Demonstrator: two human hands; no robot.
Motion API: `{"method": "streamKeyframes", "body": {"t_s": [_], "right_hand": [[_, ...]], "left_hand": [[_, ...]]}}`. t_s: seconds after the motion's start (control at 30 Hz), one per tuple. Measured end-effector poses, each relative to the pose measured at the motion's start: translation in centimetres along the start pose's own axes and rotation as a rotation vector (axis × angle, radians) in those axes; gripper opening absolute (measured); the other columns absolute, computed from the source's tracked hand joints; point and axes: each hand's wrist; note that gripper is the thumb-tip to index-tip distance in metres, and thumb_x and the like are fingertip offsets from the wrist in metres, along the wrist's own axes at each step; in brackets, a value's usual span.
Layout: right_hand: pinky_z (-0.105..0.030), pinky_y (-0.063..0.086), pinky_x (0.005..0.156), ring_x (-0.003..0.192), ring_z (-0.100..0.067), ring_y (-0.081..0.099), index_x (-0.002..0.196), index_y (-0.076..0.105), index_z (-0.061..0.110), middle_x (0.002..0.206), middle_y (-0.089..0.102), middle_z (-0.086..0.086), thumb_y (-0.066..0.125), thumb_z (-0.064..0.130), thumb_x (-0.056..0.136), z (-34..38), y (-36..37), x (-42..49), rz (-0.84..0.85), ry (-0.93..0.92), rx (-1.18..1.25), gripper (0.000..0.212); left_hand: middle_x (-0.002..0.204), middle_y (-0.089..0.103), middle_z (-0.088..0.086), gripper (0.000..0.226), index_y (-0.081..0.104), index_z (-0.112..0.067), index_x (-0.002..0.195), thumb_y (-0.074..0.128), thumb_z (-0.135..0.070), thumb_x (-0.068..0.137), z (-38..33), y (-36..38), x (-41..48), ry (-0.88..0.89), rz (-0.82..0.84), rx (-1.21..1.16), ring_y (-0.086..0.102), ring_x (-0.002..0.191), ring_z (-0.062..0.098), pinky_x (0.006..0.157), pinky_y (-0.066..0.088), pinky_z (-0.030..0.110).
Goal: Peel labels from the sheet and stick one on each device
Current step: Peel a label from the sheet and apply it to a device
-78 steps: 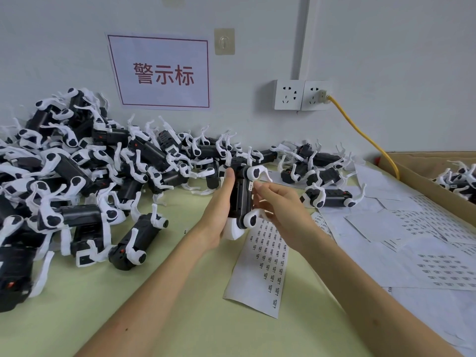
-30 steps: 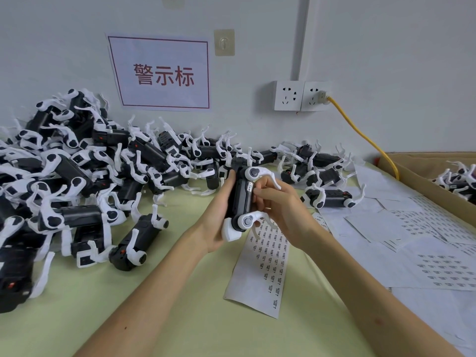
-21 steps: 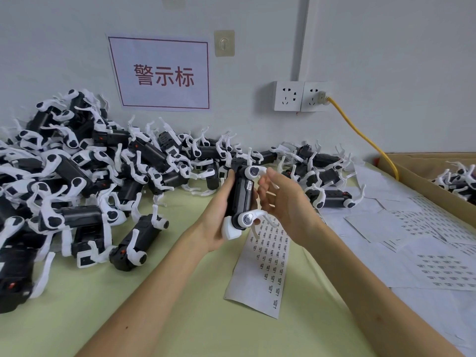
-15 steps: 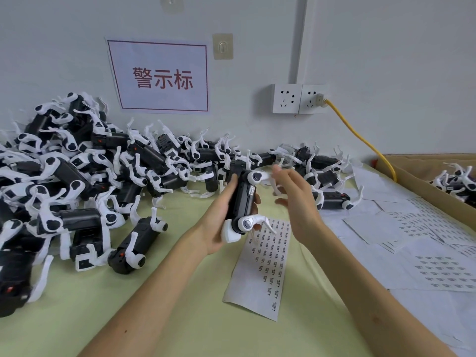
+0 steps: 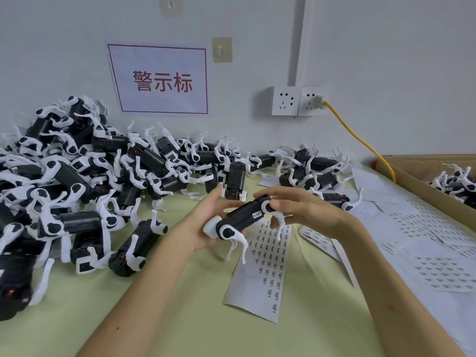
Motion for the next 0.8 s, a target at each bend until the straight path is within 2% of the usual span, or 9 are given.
{"method": "streamKeyframes", "body": {"t_s": [0.07,0.2,0.37,0.43,0.5,0.57,0.63,0.73,0.8], "right_hand": [[-0.046,0.054,0.099,0.098,-0.024,0.069,0.132,0.065,0.017,0.123,0.070,-0.014,0.065,0.038,0.091,-0.3,-0.1,-0.1,0.033,0.019,0.004,0.046],[-0.040,0.058,0.088,0.094,-0.037,0.071,0.126,0.065,0.008,0.111,0.071,-0.021,0.064,0.041,0.091,-0.3,-0.4,0.1,0.013,0.021,0.118,0.048],[-0.038,0.063,0.074,0.072,-0.031,0.070,0.120,0.059,-0.002,0.090,0.067,-0.022,0.056,0.045,0.096,-1.2,-2.5,0.1,-0.370,0.106,0.475,0.053],[-0.039,0.063,0.077,0.075,-0.030,0.070,0.123,0.057,-0.004,0.092,0.069,-0.018,0.056,0.042,0.096,-1.5,-4.0,-0.7,-0.549,-0.028,0.781,0.053],[-0.041,0.061,0.084,0.092,-0.034,0.074,0.125,0.053,0.000,0.112,0.070,-0.017,0.056,0.044,0.095,-1.8,-5.9,-2.0,-0.670,-0.279,1.168,0.053],[-0.046,0.052,0.099,0.113,-0.040,0.069,0.131,0.046,0.003,0.130,0.065,-0.024,0.048,0.049,0.098,-2.1,-7.6,-3.6,-0.711,-0.545,1.446,0.057],[-0.045,0.048,0.105,0.115,-0.040,0.068,0.136,0.042,0.005,0.129,0.067,-0.024,0.041,0.051,0.102,-2.5,-8.7,-4.8,-0.813,-0.648,1.501,0.057],[-0.034,0.052,0.091,0.107,-0.025,0.073,0.137,0.056,0.011,0.112,0.077,-0.010,0.039,0.041,0.105,-2.4,-8.4,-4.3,-1.045,-0.433,1.272,0.047],[-0.029,0.051,0.080,0.091,-0.019,0.070,0.120,0.066,0.011,0.101,0.077,-0.006,0.044,0.032,0.103,-1.7,-7.0,-2.8,-1.023,-0.270,1.101,0.034]], "left_hand": [[0.094,0.073,0.019,0.079,0.064,-0.001,0.129,0.036,-0.069,0.100,0.0,-0.2,-0.2,-0.011,-0.029,-0.101,0.071,0.067,0.030,0.067,0.058,0.038],[0.092,0.075,0.023,0.082,0.078,0.004,0.100,0.034,-0.065,0.102,-0.1,-0.6,-0.3,0.087,0.047,-0.359,0.075,0.070,0.035,0.058,0.062,0.041],[0.105,0.075,0.017,0.058,0.059,-0.004,0.118,0.032,-0.055,0.107,-0.2,-0.3,1.0,0.297,-0.224,-0.238,0.075,0.080,0.037,0.075,0.057,0.043],[0.098,0.075,0.013,0.052,0.061,-0.008,0.110,0.032,-0.051,0.108,-0.1,-0.4,0.9,0.323,-0.301,-0.170,0.074,0.072,0.032,0.074,0.053,0.039],[0.094,0.076,0.010,0.051,0.064,-0.010,0.105,0.032,-0.049,0.109,-0.1,-0.4,0.8,0.346,-0.345,-0.066,0.071,0.070,0.027,0.071,0.050,0.036],[0.098,0.076,0.010,0.045,0.068,-0.012,0.101,0.037,-0.044,0.108,0.1,-0.1,0.7,0.373,-0.388,0.155,0.070,0.074,0.023,0.069,0.047,0.033],[0.111,0.074,0.008,0.034,0.072,-0.016,0.103,0.048,-0.039,0.105,0.8,0.3,1.1,0.412,-0.430,0.528,0.069,0.089,0.021,0.074,0.044,0.032],[0.145,0.054,-0.003,0.045,0.062,-0.025,0.135,0.048,-0.052,0.103,2.6,0.7,1.9,0.406,-0.340,1.298,0.051,0.131,0.017,0.106,0.038,0.038],[0.161,0.034,-0.005,0.066,0.043,-0.029,0.152,0.044,-0.066,0.098,3.7,1.2,2.3,0.348,-0.244,1.550,0.030,0.148,0.017,0.118,0.021,0.044]]}}
Point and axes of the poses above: each hand's wrist, its own x-axis towards the middle knuckle, its own y-axis out of the palm, z = x × y
